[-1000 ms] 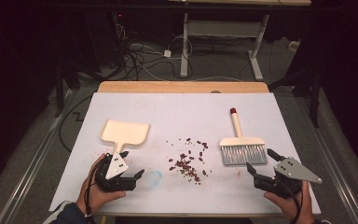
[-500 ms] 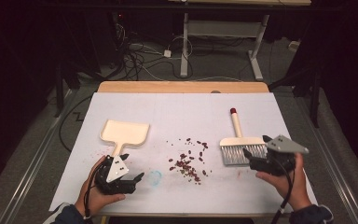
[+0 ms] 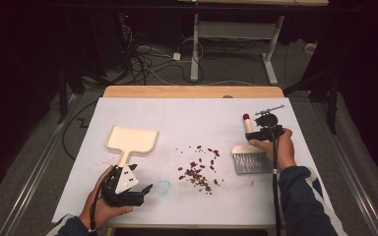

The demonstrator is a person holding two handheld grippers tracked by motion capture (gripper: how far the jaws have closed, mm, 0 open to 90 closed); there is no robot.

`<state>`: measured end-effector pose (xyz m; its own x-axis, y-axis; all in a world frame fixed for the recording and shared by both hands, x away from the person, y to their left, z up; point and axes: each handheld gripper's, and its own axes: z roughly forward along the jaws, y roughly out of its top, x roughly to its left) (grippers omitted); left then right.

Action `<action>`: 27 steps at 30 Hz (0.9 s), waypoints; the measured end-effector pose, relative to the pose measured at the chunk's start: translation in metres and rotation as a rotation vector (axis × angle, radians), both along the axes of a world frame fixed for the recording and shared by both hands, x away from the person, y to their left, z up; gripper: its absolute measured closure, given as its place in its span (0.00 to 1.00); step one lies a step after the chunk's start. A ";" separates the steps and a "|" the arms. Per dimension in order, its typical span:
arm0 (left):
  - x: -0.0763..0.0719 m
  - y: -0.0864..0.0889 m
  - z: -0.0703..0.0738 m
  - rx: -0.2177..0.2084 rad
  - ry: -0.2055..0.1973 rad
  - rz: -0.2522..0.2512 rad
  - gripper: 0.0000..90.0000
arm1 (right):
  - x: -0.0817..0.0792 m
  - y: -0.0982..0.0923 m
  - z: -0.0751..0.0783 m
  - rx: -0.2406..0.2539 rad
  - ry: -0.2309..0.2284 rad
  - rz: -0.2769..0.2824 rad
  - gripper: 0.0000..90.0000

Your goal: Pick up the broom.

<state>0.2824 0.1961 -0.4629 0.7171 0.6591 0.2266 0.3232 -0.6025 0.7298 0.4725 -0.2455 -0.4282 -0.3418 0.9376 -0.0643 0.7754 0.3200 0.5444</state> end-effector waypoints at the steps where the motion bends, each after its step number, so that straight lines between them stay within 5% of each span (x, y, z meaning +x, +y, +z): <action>1: 0.000 0.000 0.000 0.000 0.000 0.000 0.22 | 0.006 0.005 -0.005 -0.013 0.025 -0.005 0.44; 2: -0.001 0.000 0.000 -0.003 -0.003 0.002 0.22 | 0.006 0.005 -0.005 -0.013 0.025 -0.005 0.44; 4: -0.002 0.002 0.001 -0.005 -0.007 0.000 0.22 | 0.017 0.016 -0.019 -0.123 0.090 -0.012 0.53; 10: -0.003 0.004 0.001 -0.005 -0.008 -0.001 0.22 | 0.020 0.013 -0.019 -0.020 0.116 -0.016 0.75; 14: -0.003 0.004 0.001 -0.008 -0.006 0.000 0.22 | 0.019 0.017 -0.019 -0.045 0.109 -0.019 0.78; 17: -0.002 0.003 0.001 -0.004 -0.003 -0.002 0.22 | 0.018 0.018 -0.019 -0.055 0.099 0.000 0.79; 21: -0.002 0.002 0.000 -0.006 -0.002 0.001 0.22 | 0.014 0.012 -0.019 -0.008 0.078 0.006 0.79; 27: -0.002 0.004 0.001 -0.013 -0.003 0.012 0.22 | -0.008 0.004 -0.008 0.081 -0.057 0.038 0.79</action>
